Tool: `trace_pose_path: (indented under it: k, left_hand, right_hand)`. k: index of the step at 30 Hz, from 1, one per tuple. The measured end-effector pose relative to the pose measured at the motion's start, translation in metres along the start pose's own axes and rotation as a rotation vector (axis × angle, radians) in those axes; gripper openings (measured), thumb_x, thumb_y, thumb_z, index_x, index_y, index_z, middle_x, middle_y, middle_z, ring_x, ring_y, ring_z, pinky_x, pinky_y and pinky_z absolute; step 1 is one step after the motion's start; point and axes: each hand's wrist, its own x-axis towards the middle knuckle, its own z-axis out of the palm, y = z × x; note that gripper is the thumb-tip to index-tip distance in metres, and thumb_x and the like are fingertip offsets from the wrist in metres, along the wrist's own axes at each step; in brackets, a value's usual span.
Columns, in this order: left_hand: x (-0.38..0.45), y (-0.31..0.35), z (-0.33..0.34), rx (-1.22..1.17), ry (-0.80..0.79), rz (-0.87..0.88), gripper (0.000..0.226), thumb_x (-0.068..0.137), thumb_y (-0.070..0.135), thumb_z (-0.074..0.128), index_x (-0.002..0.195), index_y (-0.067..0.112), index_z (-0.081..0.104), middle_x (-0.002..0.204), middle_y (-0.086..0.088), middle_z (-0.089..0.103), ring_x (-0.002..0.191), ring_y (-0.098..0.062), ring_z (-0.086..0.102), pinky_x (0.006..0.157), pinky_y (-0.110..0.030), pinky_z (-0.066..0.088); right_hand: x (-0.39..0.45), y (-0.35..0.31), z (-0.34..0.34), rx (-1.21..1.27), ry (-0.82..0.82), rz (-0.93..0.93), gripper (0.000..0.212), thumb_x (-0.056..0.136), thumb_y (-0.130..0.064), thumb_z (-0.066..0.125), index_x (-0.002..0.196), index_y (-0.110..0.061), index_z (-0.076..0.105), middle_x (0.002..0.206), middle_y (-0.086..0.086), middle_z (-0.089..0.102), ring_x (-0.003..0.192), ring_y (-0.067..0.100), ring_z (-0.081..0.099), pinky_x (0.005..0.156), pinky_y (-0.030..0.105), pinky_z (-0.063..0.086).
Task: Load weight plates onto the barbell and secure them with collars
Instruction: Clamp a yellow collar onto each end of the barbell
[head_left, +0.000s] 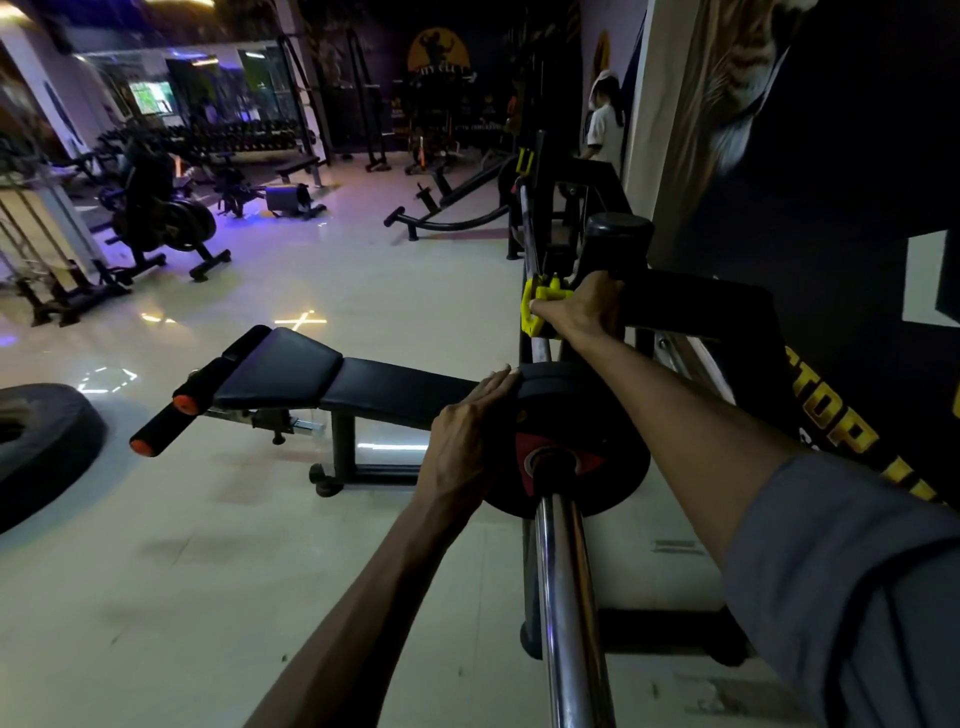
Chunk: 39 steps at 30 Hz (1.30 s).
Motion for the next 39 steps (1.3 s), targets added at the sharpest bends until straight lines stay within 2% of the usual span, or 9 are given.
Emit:
trace_pose_path:
  k: [6, 9, 11, 15, 20, 24, 30, 35, 39]
  left_hand:
    - [-0.004, -0.003, 0.007, -0.006, 0.01, -0.021, 0.069, 0.09, -0.004, 0.069, 0.153, 0.015, 0.047, 0.156, -0.006, 0.048, 0.144, -0.021, 0.048, 0.119, -0.034, 0.041]
    - [-0.003, -0.005, 0.007, -0.003, 0.006, -0.02, 0.066, 0.093, 0.003, 0.07, 0.153, 0.016, 0.047, 0.156, -0.006, 0.049, 0.142, -0.021, 0.051, 0.118, -0.036, 0.042]
    - [-0.001, -0.007, 0.003, 0.001, -0.015, -0.038, 0.063, 0.095, 0.011, 0.071, 0.153, 0.017, 0.049, 0.155, -0.006, 0.051, 0.14, -0.021, 0.053, 0.117, -0.033, 0.042]
    - [-0.017, -0.002, -0.011, -0.14, 0.019, -0.131, 0.056, 0.098, 0.025, 0.07, 0.15, 0.012, 0.053, 0.148, -0.008, 0.059, 0.137, -0.021, 0.057, 0.114, -0.031, 0.046]
    - [-0.086, 0.019, -0.027, -0.331, 0.167, -0.229, 0.036, 0.101, 0.026, 0.066, 0.134, 0.011, 0.066, 0.128, -0.001, 0.071, 0.117, -0.011, 0.067, 0.1, -0.034, 0.056]
    - [-0.154, 0.046, -0.042, -0.536, 0.031, -0.248, 0.03, 0.107, 0.035, 0.056, 0.132, 0.024, 0.067, 0.12, 0.012, 0.075, 0.114, -0.004, 0.069, 0.095, -0.028, 0.058]
    - [-0.224, 0.082, -0.064, -0.726, -0.098, -0.268, 0.041, 0.107, 0.046, 0.05, 0.141, 0.027, 0.061, 0.136, 0.006, 0.068, 0.129, -0.018, 0.064, 0.103, -0.043, 0.053]
    - [-0.267, 0.093, -0.068, -0.751, -0.166, -0.298, 0.029, 0.107, 0.033, 0.057, 0.131, 0.023, 0.069, 0.123, 0.002, 0.075, 0.12, -0.021, 0.069, 0.099, -0.042, 0.058]
    - [-0.289, 0.101, -0.066, -0.811, -0.188, -0.292, 0.031, 0.104, 0.024, 0.061, 0.136, 0.023, 0.066, 0.124, 0.0, 0.074, 0.119, -0.022, 0.069, 0.093, -0.028, 0.059]
  right_hand:
    - [0.001, -0.036, -0.013, 0.104, -0.011, -0.051, 0.063, 0.067, -0.038, 0.091, 0.112, -0.002, 0.067, 0.117, 0.012, 0.066, 0.106, 0.023, 0.065, 0.08, 0.032, 0.056]
    - [-0.015, -0.053, -0.034, 0.251, -0.073, -0.174, 0.028, 0.072, -0.033, 0.09, 0.076, -0.018, 0.067, 0.076, -0.001, 0.07, 0.065, 0.007, 0.068, 0.055, 0.018, 0.055]
    - [-0.038, -0.052, -0.053, 0.334, -0.104, -0.248, 0.026, 0.076, -0.029, 0.088, 0.062, -0.023, 0.066, 0.064, -0.002, 0.07, 0.052, 0.002, 0.067, 0.05, 0.021, 0.054]
    - [-0.091, -0.019, -0.094, 0.448, -0.147, -0.24, 0.024, 0.079, -0.03, 0.086, 0.082, -0.007, 0.08, 0.08, 0.013, 0.079, 0.066, 0.01, 0.075, 0.07, 0.037, 0.066]
    - [-0.176, 0.052, -0.135, 0.496, -0.194, -0.215, 0.024, 0.079, -0.038, 0.085, 0.093, -0.018, 0.083, 0.087, 0.001, 0.081, 0.088, 0.021, 0.079, 0.084, 0.054, 0.062]
    - [-0.25, 0.099, -0.157, 0.499, -0.302, -0.262, 0.027, 0.084, -0.037, 0.082, 0.106, -0.022, 0.08, 0.099, -0.003, 0.081, 0.096, 0.016, 0.078, 0.088, 0.05, 0.063]
    - [-0.34, 0.135, -0.175, 0.495, -0.448, -0.271, 0.033, 0.088, -0.043, 0.074, 0.116, -0.028, 0.076, 0.113, -0.005, 0.078, 0.11, 0.015, 0.074, 0.092, 0.042, 0.062]
    - [-0.388, 0.153, -0.177, 0.539, -0.548, -0.229, 0.032, 0.094, -0.034, 0.073, 0.124, -0.025, 0.072, 0.119, -0.001, 0.076, 0.111, 0.015, 0.074, 0.086, 0.027, 0.062]
    - [-0.408, 0.171, -0.177, 0.515, -0.565, -0.193, 0.038, 0.095, -0.043, 0.07, 0.13, -0.029, 0.068, 0.124, -0.006, 0.075, 0.118, 0.013, 0.071, 0.096, 0.03, 0.059]
